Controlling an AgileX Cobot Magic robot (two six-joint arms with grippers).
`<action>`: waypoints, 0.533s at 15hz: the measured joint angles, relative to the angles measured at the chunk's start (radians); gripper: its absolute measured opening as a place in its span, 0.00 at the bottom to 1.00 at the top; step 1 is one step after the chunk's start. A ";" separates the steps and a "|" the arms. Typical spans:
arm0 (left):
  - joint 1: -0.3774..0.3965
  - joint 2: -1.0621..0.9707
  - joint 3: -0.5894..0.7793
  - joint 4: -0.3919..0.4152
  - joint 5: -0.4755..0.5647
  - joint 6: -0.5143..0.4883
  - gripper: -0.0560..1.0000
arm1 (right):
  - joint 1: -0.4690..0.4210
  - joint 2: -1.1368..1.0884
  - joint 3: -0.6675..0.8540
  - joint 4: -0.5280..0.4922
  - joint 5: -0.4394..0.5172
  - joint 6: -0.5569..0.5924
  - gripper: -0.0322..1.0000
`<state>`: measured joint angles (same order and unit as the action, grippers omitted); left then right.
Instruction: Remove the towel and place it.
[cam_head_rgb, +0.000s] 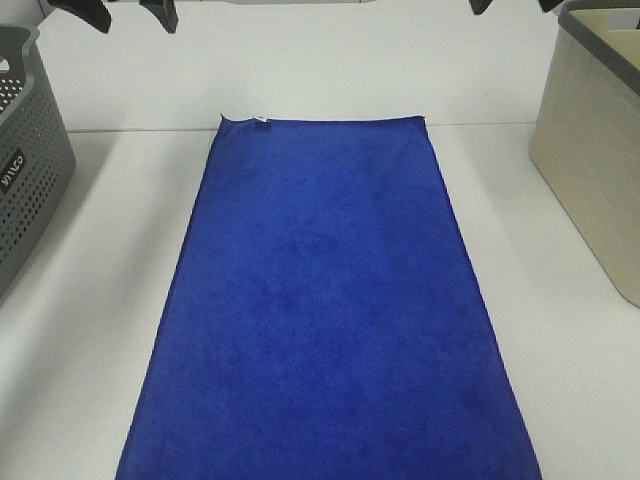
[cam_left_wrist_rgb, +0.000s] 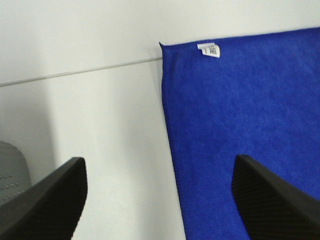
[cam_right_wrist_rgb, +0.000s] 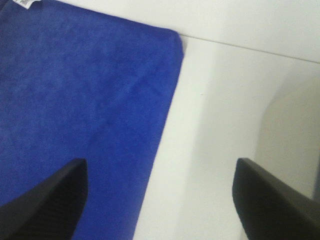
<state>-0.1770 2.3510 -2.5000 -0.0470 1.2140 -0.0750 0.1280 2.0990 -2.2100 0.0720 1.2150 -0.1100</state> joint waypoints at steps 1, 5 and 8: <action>0.020 -0.025 0.002 0.000 0.000 -0.001 0.75 | -0.007 -0.026 0.000 -0.030 0.001 0.019 0.79; 0.133 -0.172 0.140 0.002 0.000 -0.003 0.75 | -0.137 -0.128 0.000 -0.012 0.002 0.048 0.79; 0.213 -0.344 0.400 0.003 -0.001 0.014 0.75 | -0.175 -0.255 0.110 0.001 0.001 0.050 0.79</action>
<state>0.0360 2.0070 -2.1000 -0.0440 1.2130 -0.0610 -0.0470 1.8440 -2.1000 0.0730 1.2160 -0.0600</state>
